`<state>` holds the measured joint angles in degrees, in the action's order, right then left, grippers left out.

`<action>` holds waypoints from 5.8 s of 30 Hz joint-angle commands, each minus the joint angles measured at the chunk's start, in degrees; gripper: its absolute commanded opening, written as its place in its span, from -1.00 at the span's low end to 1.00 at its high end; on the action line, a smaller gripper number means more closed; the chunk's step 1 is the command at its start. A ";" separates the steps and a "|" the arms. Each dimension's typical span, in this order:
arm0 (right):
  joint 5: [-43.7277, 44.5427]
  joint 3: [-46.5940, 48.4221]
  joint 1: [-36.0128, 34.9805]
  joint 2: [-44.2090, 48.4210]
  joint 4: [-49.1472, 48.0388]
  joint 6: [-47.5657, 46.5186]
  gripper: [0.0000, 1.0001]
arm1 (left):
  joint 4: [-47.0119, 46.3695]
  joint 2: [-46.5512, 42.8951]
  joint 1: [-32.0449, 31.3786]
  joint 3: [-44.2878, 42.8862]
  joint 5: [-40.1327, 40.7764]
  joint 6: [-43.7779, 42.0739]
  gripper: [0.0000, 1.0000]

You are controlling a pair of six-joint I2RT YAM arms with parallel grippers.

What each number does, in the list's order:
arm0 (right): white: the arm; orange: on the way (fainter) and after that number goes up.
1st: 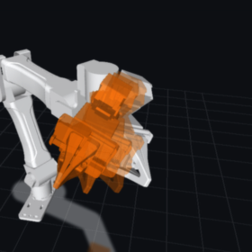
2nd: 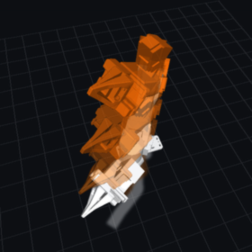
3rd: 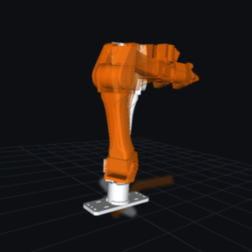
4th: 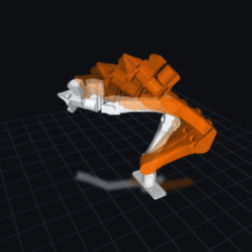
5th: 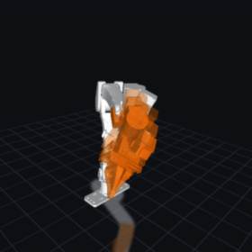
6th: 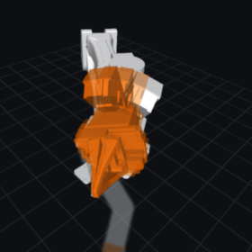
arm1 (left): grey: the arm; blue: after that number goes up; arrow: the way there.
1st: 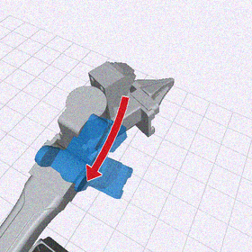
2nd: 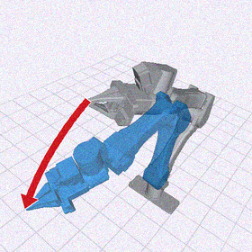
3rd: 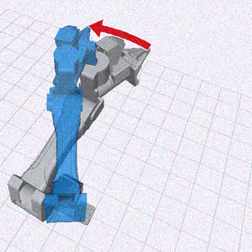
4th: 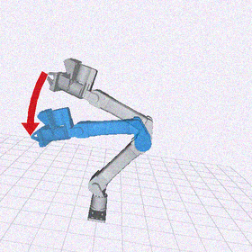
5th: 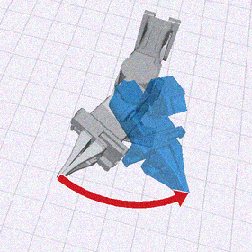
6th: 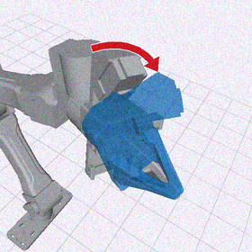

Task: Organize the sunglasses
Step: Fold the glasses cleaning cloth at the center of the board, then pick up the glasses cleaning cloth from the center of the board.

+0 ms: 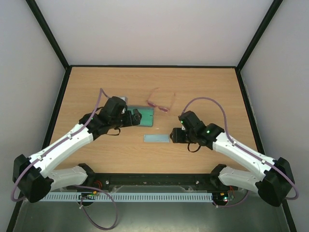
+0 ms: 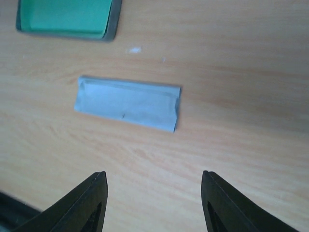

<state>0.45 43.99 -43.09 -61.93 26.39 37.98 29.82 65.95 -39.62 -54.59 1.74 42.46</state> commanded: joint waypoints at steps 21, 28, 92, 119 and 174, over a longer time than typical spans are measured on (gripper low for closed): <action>-0.97 6.79 0.20 -27.07 -1.39 3.71 -0.29 | -3.67 -4.57 1.08 14.27 -13.14 3.73 0.98; -0.27 6.27 0.21 -30.60 -3.83 4.73 -0.39 | -3.37 -6.69 1.30 15.75 -13.57 3.57 0.98; -0.04 7.49 -4.18 -35.91 -9.52 6.23 -0.97 | -10.66 -1.50 2.00 20.47 -15.46 4.27 0.44; -2.07 6.17 -4.00 -35.74 -14.77 8.59 -0.97 | -8.49 18.35 -0.89 12.51 -2.05 1.90 -0.21; -5.19 8.55 -4.06 -34.78 -16.20 7.82 -0.97 | -10.45 19.43 -1.39 12.27 -0.52 4.11 -0.96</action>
<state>-4.51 50.43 -47.11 -96.99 6.26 46.50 16.34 87.85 -42.22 -41.69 0.51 47.16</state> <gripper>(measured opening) 0.016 0.024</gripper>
